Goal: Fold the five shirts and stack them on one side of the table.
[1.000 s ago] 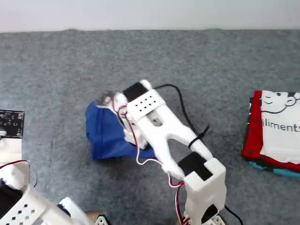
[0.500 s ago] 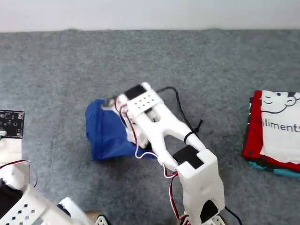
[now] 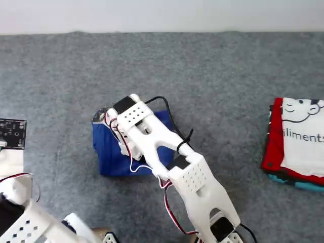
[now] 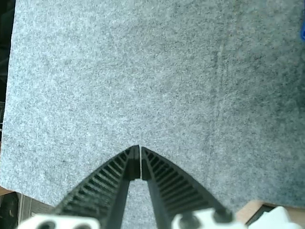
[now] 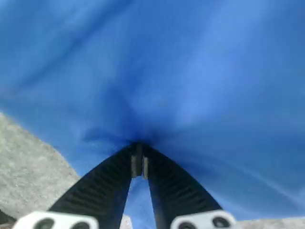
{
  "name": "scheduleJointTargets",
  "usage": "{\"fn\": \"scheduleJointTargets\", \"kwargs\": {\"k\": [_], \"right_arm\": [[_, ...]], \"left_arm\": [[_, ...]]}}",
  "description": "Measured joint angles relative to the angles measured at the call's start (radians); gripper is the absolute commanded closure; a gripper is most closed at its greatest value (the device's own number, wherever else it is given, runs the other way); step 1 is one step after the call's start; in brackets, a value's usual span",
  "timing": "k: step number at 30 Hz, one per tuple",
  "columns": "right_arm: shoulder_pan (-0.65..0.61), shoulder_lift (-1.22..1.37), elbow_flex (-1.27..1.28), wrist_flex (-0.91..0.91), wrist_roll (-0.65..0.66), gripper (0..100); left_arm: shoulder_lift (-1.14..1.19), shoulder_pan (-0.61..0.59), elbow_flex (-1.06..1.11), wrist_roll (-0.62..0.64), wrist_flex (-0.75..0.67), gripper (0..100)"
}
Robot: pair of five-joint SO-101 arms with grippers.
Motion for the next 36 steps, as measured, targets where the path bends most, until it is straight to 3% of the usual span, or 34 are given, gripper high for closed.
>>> {"fn": "scheduleJointTargets", "kwargs": {"k": [12, 21, 28, 36], "right_arm": [[-0.003, 0.044, -0.549, 0.025, 0.0, 98.7], [-0.018, 0.27, -0.582, -0.198, 0.0, 98.9], [-0.02, 0.295, -0.582, -0.396, 0.0, 98.9], [-0.041, 0.299, -0.815, -0.328, 0.0, 98.9]], "left_arm": [[0.0, 0.0, 0.0, 0.0, 0.0, 98], [0.0, 0.0, 0.0, 0.0, 0.0, 98], [0.0, 0.0, 0.0, 0.0, 0.0, 98], [0.0, 0.0, 0.0, 0.0, 0.0, 98]]}}
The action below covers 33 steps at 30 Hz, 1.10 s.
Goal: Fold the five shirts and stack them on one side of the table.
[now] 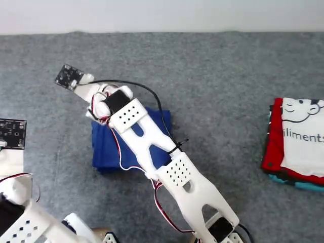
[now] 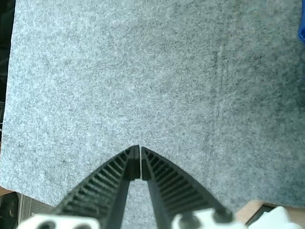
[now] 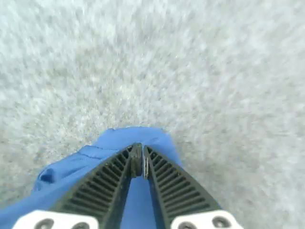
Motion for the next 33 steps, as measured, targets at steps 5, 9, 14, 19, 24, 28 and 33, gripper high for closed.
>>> {"fn": "scheduleJointTargets", "kwargs": {"k": [5, 9, 14, 19, 24, 28, 33], "right_arm": [[0.003, 0.0, -0.114, 0.189, 0.0, 98.7], [0.0, 0.0, -0.158, 0.342, 0.0, 98.9], [0.0, -0.008, -0.133, 0.354, -0.038, 98.9], [-0.051, -0.104, 0.121, 0.356, -0.101, 98.8], [-0.129, -0.196, 0.411, 0.351, -0.118, 98.8], [-0.195, -0.196, 0.511, 0.264, -0.118, 98.8], [-0.198, -0.167, 0.514, 0.193, -0.118, 98.9]], "left_arm": [[0.0, 0.0, 0.0, 0.0, 0.0, 98], [0.0, 0.0, 0.0, 0.0, 0.0, 98], [0.0, 0.0, 0.0, 0.0, 0.0, 98], [0.0, 0.0, 0.0, 0.0, 0.0, 98], [0.0, 0.0, 0.002, 0.0, 0.0, 98], [0.0, 0.008, 0.002, 0.0, 0.0, 98], [0.0, 0.061, 0.008, 0.0, 0.0, 98]]}}
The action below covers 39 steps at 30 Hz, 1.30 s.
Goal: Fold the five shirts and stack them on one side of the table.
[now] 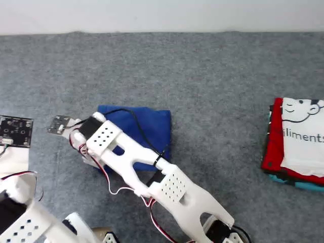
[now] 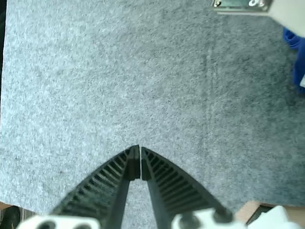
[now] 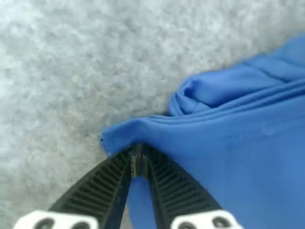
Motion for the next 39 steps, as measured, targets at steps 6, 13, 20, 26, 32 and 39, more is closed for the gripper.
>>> {"fn": "scheduleJointTargets", "kwargs": {"k": [6, 13, 20, 26, 32, 39], "right_arm": [[0.052, -0.002, -0.149, 0.132, 0.0, 98.9], [0.146, -0.058, -0.218, 0.161, -0.052, 98.7], [0.213, -0.299, 0.087, 0.161, -0.276, 96.5], [0.213, -0.462, 0.385, 0.161, -0.598, 79.8], [0.236, -0.488, 0.546, 0.161, -0.769, 63.7], [0.262, -0.411, 0.551, 0.123, -0.793, 63.7]], "left_arm": [[0.0, 0.006, 0.0, 0.0, 0.0, 98], [0.0, 0.006, 0.0, 0.0, 0.0, 98], [0.0, 0.006, 0.0, 0.0, 0.0, 98], [0.0, 0.006, 0.0, 0.0, 0.0, 98], [0.0, 0.006, 0.0, 0.0, 0.0, 98], [0.0, 0.006, 0.058, 0.0, 0.0, 98]]}}
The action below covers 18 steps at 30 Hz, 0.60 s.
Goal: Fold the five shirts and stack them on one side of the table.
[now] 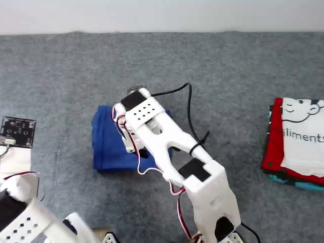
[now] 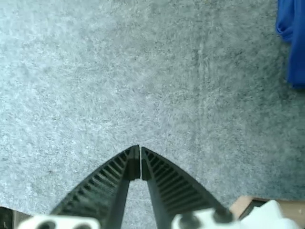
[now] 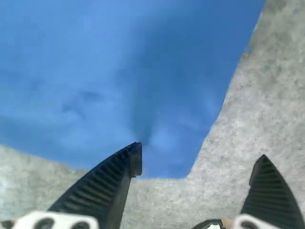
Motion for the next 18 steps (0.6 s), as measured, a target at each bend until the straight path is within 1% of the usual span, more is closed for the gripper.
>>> {"fn": "scheduleJointTargets", "kwargs": {"k": [8, 12, 14, 16, 18], "right_arm": [[-0.002, 0.143, 0.0, -0.117, 0.0, 63.8], [-0.003, 0.178, -0.008, -0.137, 0.0, 64.4], [-0.003, 0.196, -0.017, -0.137, -0.002, 69.5], [-0.003, 0.204, -0.017, -0.137, -0.002, 79.4], [-0.003, 0.204, -0.017, -0.137, -0.002, 91.7]], "left_arm": [[0.0, 0.0, 0.015, 0.0, -0.002, 98], [0.0, 0.0, 0.015, 0.0, -0.002, 98], [0.0, 0.0, 0.015, 0.0, -0.002, 98], [0.0, 0.0, 0.015, 0.0, -0.002, 98], [0.0, 0.0, 0.015, 0.0, -0.008, 98]]}}
